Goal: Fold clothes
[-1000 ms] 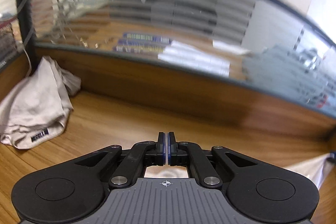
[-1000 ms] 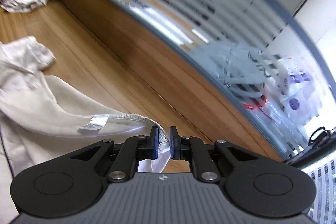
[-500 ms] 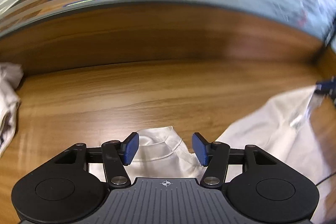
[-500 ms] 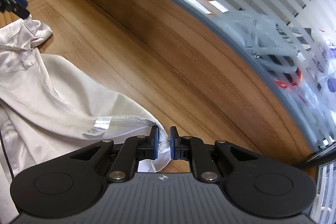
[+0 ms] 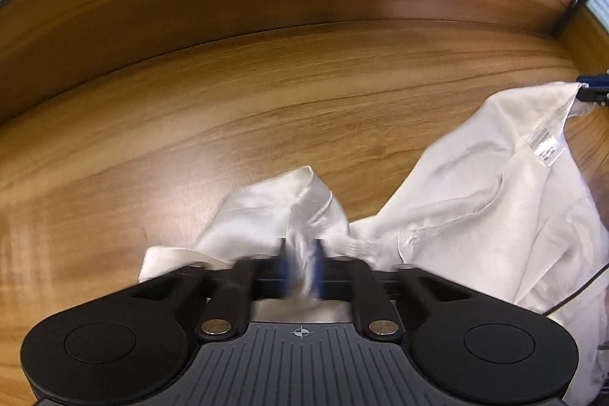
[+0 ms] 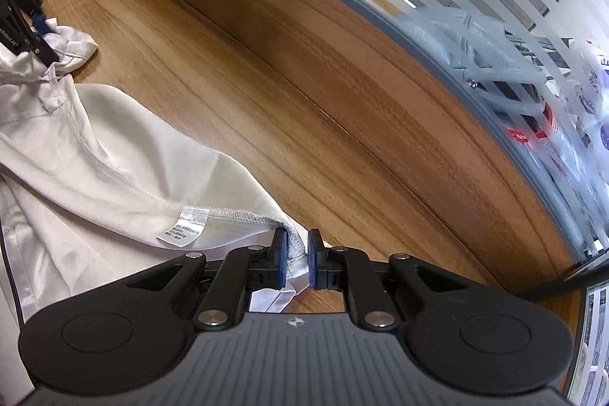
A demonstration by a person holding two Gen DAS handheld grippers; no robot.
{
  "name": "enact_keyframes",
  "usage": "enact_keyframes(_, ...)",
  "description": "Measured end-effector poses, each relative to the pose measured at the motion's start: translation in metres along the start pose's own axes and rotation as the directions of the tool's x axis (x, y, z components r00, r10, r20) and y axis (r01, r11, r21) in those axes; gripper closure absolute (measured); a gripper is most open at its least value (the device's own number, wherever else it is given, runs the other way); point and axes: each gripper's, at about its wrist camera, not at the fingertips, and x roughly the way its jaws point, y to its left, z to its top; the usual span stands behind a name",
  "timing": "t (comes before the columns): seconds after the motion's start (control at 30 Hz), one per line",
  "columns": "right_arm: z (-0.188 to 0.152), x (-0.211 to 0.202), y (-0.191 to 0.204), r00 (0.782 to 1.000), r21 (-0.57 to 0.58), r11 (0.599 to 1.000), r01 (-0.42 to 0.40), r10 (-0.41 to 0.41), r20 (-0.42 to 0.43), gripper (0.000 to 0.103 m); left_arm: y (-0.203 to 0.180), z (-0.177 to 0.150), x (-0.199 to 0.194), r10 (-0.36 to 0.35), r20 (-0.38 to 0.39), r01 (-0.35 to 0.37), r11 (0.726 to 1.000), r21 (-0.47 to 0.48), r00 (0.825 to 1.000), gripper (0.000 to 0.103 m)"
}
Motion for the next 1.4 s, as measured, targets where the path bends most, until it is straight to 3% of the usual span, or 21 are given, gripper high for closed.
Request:
enact_keyframes(0.17,0.001,-0.016,-0.001,0.999,0.003,0.999,0.036,-0.037,0.034,0.091,-0.005,-0.002,-0.044,0.051,0.163,-0.045,0.998,-0.04,0.985,0.098)
enact_keyframes(0.27,0.005,-0.03,-0.005,0.996,0.009,0.998,0.066,-0.067,0.066,0.091,-0.002,0.011,-0.085,0.095,0.287,-0.073,0.994,-0.087,0.953,0.098)
enact_keyframes(0.4,0.02,-0.049,-0.017,0.986,0.006,0.994,0.114,-0.113,0.125,0.091,0.004,0.041,-0.122,0.16,0.416,-0.122,0.986,-0.117,0.895,0.098)
enact_keyframes(0.5,0.037,-0.039,-0.029,0.981,0.0,0.991,0.137,-0.136,0.139,0.091,0.011,0.069,-0.117,0.195,0.443,-0.154,0.98,-0.126,0.875,0.098)
enact_keyframes(0.67,0.06,0.01,-0.044,0.987,-0.021,0.992,0.127,-0.124,0.1,0.091,0.024,0.103,-0.079,0.25,0.412,-0.212,0.968,-0.137,0.876,0.097)
enact_keyframes(0.9,0.068,0.079,-0.045,0.998,-0.02,0.998,0.065,-0.065,0.018,0.09,0.032,0.109,-0.036,0.26,0.352,-0.227,0.965,-0.132,0.899,0.095)
enact_keyframes(1.0,0.069,0.09,-0.044,0.999,-0.016,0.999,0.05,-0.049,0.004,0.087,0.035,0.106,-0.029,0.27,0.334,-0.238,0.962,-0.137,0.903,0.079)
enact_keyframes(1.03,0.069,0.092,-0.045,0.999,-0.012,0.999,0.044,-0.044,-0.001,0.086,0.034,0.104,-0.031,0.283,0.326,-0.25,0.958,-0.141,0.902,0.07)
enact_keyframes(1.07,0.07,0.091,-0.045,0.999,-0.008,0.999,0.041,-0.041,-0.003,0.077,0.034,0.103,-0.032,0.296,0.318,-0.262,0.954,-0.146,0.901,0.062)
enact_keyframes(1.13,0.07,0.086,-0.048,0.999,-0.002,0.999,0.036,-0.036,-0.001,0.066,0.035,0.099,-0.039,0.303,0.306,-0.269,0.951,-0.15,0.902,0.059)
enact_keyframes(1.4,0.055,0.003,-0.045,1.0,0.08,0.997,-0.019,0.018,0.018,0.062,0.033,0.066,-0.106,0.304,0.28,-0.271,0.951,-0.15,0.911,0.051)
